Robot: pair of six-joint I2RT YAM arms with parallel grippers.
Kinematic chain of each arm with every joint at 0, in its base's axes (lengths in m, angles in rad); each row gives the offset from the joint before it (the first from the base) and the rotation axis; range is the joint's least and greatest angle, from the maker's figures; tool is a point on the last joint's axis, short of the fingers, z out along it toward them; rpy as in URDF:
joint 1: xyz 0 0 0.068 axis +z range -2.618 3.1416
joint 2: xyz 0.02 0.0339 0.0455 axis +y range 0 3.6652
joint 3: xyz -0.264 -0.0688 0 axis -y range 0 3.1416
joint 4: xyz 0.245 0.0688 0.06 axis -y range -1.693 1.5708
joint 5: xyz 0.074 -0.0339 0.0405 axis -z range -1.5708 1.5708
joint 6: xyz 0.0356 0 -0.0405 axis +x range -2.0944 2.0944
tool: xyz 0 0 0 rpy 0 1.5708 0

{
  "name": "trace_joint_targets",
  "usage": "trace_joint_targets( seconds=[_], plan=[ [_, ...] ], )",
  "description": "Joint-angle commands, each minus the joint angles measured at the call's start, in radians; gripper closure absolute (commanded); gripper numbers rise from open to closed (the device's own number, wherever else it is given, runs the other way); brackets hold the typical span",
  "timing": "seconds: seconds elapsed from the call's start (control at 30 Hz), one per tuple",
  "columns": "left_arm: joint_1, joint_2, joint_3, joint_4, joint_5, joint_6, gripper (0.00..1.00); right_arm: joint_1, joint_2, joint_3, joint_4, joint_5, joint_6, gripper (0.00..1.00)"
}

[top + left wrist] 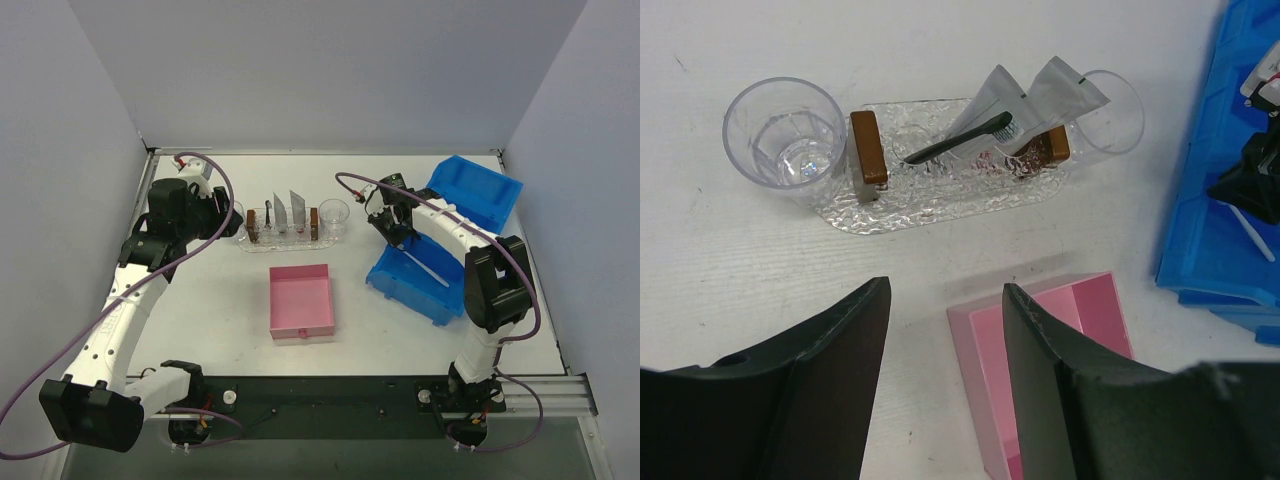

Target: Prepare toiletry sets of a toothbrush and toothpaste on the tray

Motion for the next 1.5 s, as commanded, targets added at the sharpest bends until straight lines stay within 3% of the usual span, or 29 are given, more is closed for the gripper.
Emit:
trace_joint_targets(
  seconds=[0.0, 0.47, 0.7, 1.03, 1.47],
  plan=[
    [-0.003, -0.023, -0.001, 0.051, 0.011, 0.013, 0.41, 0.001, -0.057, 0.052, -0.027, -0.014, 0.043, 1.0],
    [-0.003, -0.019, -0.002, 0.085, 0.045, 0.012, 0.41, 0.009, -0.131, 0.138, -0.011, -0.025, 0.179, 1.0],
    [-0.021, 0.004, 0.006, 0.221, 0.123, 0.019, 0.46, 0.01, -0.26, 0.13, 0.043, 0.02, 0.259, 1.0],
    [-0.179, 0.111, 0.121, 0.361, 0.162, 0.033, 0.46, 0.003, -0.431, 0.131, 0.072, 0.075, 0.322, 1.0],
    [-0.397, 0.269, 0.194, 0.642, 0.177, -0.128, 0.45, 0.088, -0.606, 0.188, 0.186, 0.095, 0.751, 1.0]
  ],
)
